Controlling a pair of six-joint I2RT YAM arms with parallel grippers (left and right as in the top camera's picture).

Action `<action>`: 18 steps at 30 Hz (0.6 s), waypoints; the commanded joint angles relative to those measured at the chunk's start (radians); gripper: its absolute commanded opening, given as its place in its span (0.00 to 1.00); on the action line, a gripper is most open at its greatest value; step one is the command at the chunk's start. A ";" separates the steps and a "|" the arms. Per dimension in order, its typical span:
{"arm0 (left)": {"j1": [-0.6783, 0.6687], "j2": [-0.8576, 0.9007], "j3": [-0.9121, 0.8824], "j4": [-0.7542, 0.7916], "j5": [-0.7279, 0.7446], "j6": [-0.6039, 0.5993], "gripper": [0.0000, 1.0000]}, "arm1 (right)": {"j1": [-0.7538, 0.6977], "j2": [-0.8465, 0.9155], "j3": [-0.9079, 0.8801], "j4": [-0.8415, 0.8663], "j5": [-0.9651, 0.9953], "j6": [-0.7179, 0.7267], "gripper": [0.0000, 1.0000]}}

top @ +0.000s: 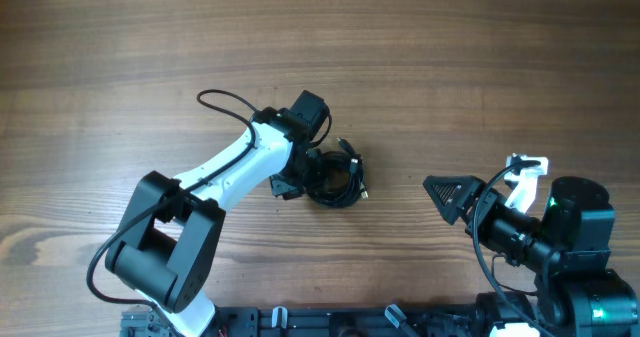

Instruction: Untangle cables

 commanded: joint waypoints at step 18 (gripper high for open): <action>-0.001 -0.123 0.001 -0.005 0.071 -0.001 0.04 | -0.002 0.005 0.019 -0.016 -0.012 -0.003 1.00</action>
